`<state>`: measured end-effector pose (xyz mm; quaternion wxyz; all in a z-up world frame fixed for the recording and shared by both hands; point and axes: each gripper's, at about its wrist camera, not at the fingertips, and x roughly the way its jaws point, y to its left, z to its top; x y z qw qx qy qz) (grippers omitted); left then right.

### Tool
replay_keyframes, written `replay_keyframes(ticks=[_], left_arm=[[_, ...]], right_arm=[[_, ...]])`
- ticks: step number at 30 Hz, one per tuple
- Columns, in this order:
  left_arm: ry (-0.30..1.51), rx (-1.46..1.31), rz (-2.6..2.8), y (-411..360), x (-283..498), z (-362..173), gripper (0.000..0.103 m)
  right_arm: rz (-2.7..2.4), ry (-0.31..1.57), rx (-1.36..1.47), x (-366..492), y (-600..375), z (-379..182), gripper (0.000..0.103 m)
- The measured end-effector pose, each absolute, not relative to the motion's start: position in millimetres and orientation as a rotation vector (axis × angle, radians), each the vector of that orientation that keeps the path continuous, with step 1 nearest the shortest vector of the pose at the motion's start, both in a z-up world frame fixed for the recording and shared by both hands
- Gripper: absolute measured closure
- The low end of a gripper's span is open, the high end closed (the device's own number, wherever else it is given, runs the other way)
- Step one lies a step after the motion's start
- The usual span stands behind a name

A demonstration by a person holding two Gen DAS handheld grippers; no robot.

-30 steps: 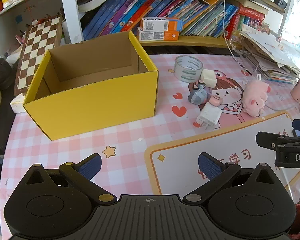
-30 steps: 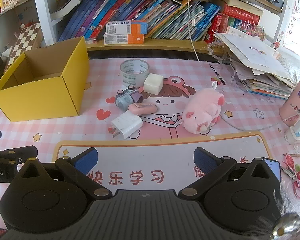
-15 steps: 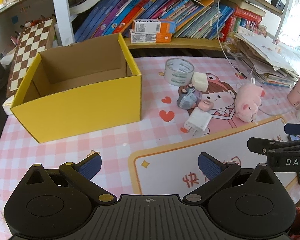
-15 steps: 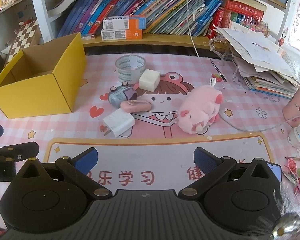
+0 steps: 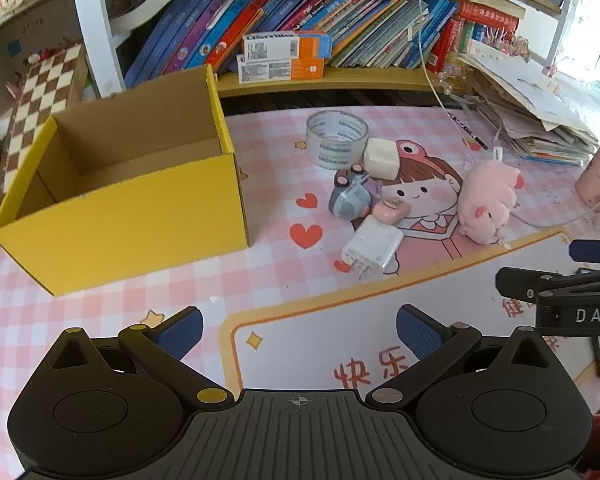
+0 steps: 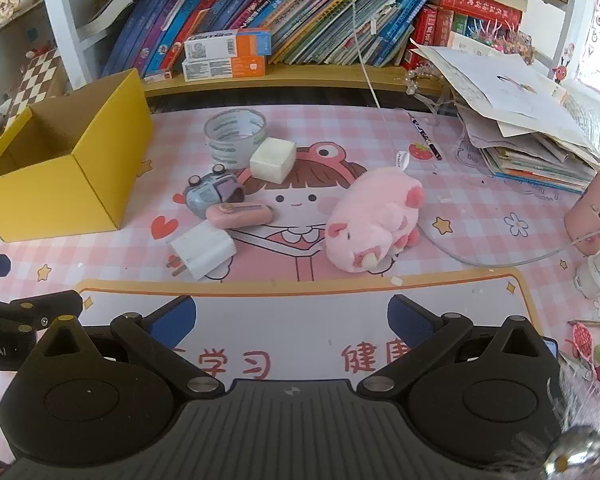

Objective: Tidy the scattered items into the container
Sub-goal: 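Move the left tool toward the white charger while the right tool approaches the pink plush pig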

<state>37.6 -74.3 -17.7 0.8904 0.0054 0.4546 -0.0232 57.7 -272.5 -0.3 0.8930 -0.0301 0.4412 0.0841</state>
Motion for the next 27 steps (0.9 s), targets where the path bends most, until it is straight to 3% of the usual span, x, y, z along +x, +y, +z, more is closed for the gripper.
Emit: replay_keyframes(ticks=[12, 27], left_arm=[[0.876, 0.059, -0.076, -95, 41, -15, 0.0], [0.916, 0.054, -0.146, -118, 57, -22, 0.0]], right_arm=[[0.198, 0.925, -0.032, 68, -289, -6, 0.0], [0.202, 0.954, 0.028, 86, -313, -17, 0.0]])
